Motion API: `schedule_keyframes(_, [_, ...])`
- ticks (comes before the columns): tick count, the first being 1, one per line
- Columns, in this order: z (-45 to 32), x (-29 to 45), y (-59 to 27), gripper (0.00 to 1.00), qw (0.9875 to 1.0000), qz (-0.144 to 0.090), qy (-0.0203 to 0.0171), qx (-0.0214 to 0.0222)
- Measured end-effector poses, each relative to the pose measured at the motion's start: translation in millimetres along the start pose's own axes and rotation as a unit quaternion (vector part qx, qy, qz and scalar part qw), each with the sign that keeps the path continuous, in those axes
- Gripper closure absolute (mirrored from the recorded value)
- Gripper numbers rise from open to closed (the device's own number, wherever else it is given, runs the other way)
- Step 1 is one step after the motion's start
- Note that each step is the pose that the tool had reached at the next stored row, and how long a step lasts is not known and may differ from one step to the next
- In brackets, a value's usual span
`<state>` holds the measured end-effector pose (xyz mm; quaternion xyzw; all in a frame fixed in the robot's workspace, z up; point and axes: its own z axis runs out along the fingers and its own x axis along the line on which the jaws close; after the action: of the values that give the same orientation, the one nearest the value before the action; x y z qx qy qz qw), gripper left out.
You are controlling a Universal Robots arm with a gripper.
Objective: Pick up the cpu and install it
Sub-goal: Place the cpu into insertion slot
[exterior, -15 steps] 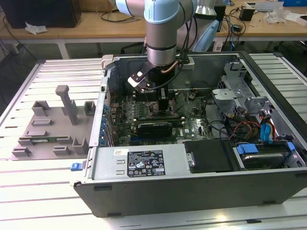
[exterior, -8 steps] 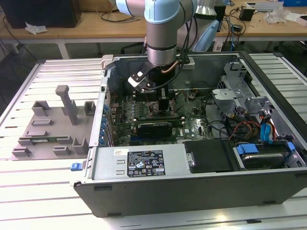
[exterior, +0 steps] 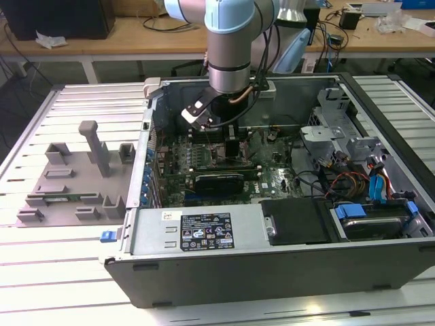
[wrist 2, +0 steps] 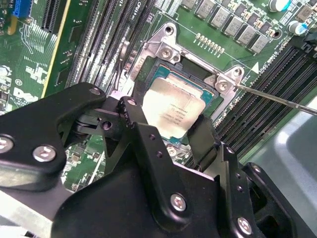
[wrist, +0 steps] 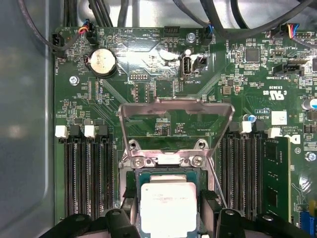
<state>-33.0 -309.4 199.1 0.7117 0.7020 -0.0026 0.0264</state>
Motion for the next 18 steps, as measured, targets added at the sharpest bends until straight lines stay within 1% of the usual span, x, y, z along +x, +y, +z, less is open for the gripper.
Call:
schedule_keyframes(1, [-1.5, -0.1, 0.1, 0.38, 1.0, 0.0, 0.0, 0.0])
schedule_keyframes(5, [-14.9, -0.6, 0.5, 0.38, 1.0, 0.0, 0.0001, 0.0])
schedule_keyframes(7, [-19.3, -0.8, 0.7, 0.38, 1.0, 0.0, 0.0001, -0.0001])
schedule_keyframes(14, [-19.5, -0.8, 0.7, 0.38, 1.0, 0.0, -0.0001, -0.0001])
schedule_keyframes(15, [-19.5, -0.8, 0.7, 0.39, 1.0, 0.0, -0.0001, -0.0001])
schedule_keyframes(17, [-19.5, -0.8, 0.7, 0.53, 1.0, 0.0, -0.0001, -0.0001])
schedule_keyframes(18, [-19.5, -0.8, 0.7, 0.53, 1.0, 0.0, -0.0001, 0.0])
